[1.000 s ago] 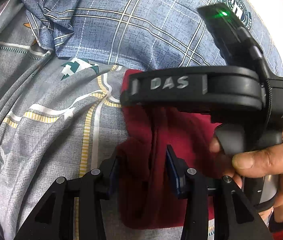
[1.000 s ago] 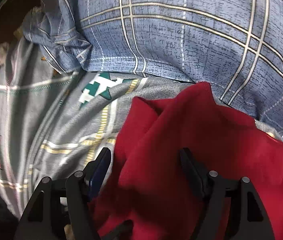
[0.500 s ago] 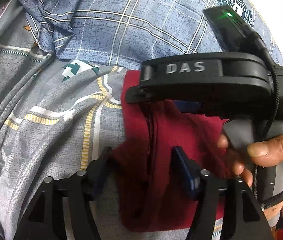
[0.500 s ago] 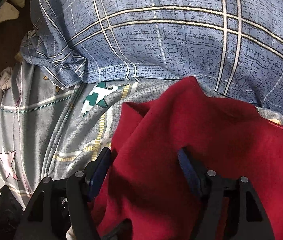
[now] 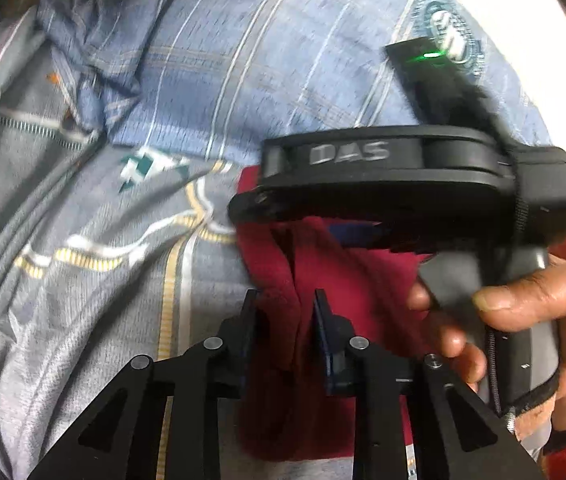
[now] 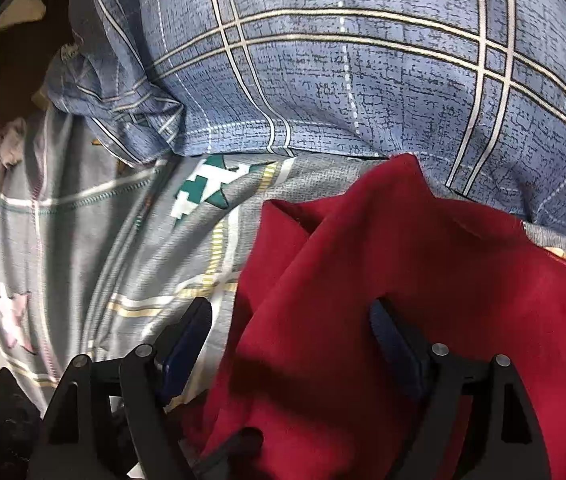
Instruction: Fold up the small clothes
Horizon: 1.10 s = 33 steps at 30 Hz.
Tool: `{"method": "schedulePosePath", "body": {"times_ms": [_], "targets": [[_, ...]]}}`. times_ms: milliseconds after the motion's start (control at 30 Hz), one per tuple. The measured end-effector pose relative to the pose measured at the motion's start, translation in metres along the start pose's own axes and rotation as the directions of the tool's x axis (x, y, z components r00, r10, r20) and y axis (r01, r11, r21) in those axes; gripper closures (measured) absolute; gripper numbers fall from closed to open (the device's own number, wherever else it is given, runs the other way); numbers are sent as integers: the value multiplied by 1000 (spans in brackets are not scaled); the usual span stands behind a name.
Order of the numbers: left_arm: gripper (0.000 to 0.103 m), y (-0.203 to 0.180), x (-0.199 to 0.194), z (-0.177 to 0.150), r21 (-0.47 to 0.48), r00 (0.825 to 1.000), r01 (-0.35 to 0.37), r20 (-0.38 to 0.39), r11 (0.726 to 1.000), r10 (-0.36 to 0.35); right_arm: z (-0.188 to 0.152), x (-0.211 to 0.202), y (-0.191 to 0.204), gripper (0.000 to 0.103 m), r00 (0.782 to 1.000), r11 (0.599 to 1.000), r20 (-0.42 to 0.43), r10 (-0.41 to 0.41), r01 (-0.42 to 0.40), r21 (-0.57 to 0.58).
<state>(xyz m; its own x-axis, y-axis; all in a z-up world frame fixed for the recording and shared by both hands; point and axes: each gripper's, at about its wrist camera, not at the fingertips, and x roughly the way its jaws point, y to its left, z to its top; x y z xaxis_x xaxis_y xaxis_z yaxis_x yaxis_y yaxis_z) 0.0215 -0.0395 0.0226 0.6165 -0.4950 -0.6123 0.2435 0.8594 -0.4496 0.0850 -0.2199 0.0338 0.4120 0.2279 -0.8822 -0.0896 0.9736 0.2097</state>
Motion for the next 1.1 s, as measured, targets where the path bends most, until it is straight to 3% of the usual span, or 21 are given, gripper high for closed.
{"method": "schedulePosePath", "body": {"times_ms": [133, 233, 300, 333, 400, 500, 600, 700, 767, 833, 967, 1100], "targets": [[81, -10, -8, -2, 60, 1000, 0, 19, 998, -1, 4, -2, 6, 19, 999, 999, -27, -37, 36, -29], [81, -7, -10, -3, 48, 1000, 0, 4, 999, 0, 1, 5, 18, 22, 994, 989, -37, -102, 97, -108], [80, -7, -10, -3, 46, 1000, 0, -2, 999, 0, -6, 5, 20, 46, 985, 973, -10, -173, 170, -158], [79, -9, -10, -3, 52, 1000, -3, -3, 999, 3, -8, 1, 20, 49, 983, 967, 4, -183, 180, -180], [73, -14, -13, -3, 74, 1000, -9, -2, 997, 9, -14, -11, 17, 61, 988, 972, 44, -151, 157, -174], [61, -21, -18, -4, 88, 1000, -18, -15, 996, 19, -20, -28, 9, 67, 992, 983, 77, -104, 114, -143], [53, -26, -18, -5, 106, 999, -31, -20, 994, 33, -22, -42, 1, 70, 993, 990, 97, -69, 80, -116], [52, -31, -14, -8, 120, 999, -34, -32, 992, 39, -21, -53, -6, 71, 993, 995, 116, -34, 44, -87], [55, -34, -12, -10, 123, 999, -27, -41, 992, 33, -19, -53, -7, 71, 992, 997, 126, -10, 19, -69], [79, -39, -15, -11, 142, 999, -14, -44, 990, 20, -21, -58, -13, 72, 990, 999, 140, 18, -11, -53], [82, -69, -31, -9, 169, 999, 25, -38, 985, -18, -30, -83, -30, 74, 983, 997, 174, 65, -57, -48], [83, -129, -37, -3, 233, 996, 78, -50, 969, -68, -40, -128, -59, 75, 966, 996, 240, 93, -90, -22]]}}
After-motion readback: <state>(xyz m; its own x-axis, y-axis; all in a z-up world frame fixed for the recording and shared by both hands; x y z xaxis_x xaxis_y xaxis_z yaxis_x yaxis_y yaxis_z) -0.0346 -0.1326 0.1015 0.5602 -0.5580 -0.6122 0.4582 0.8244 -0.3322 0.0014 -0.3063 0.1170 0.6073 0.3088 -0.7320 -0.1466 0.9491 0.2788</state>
